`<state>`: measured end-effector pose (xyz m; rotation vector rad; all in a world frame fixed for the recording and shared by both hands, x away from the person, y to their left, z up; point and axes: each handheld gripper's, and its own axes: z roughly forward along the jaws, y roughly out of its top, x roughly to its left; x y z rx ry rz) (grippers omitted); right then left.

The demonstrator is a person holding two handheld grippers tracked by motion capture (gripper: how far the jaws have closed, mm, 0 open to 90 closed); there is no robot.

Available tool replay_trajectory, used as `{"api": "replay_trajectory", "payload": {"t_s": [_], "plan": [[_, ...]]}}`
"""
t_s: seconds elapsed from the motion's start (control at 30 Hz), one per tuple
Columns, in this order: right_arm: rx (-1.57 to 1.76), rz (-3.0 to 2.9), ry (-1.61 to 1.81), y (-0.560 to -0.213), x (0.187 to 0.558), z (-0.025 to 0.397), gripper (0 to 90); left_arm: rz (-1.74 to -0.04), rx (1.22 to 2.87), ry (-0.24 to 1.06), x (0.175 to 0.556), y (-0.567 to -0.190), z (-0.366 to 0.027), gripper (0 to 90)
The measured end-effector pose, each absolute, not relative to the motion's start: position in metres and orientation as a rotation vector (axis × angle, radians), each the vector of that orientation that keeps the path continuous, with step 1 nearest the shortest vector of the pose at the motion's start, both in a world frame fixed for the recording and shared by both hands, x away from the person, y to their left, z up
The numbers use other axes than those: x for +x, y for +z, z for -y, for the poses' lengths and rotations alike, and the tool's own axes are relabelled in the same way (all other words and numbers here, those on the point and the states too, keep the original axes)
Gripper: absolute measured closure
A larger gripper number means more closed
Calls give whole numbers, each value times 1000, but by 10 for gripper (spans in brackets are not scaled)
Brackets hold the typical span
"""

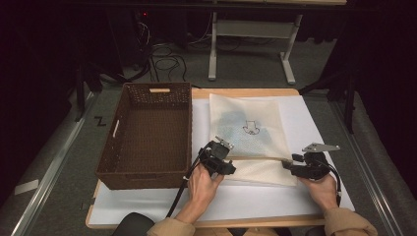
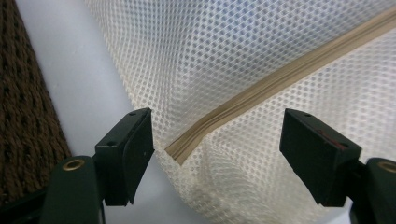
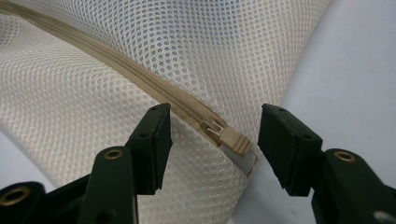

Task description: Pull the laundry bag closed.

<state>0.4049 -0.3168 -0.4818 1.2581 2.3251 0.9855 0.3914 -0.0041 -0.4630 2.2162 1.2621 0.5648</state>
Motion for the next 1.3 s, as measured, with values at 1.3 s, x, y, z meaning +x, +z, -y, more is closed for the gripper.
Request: {"api": "replay_trajectory", "payload": {"t_s": [1.3], "plan": [[1252, -2353, 992, -485, 401, 318, 448, -1040, 2130, 366, 363, -440, -28, 291]]}}
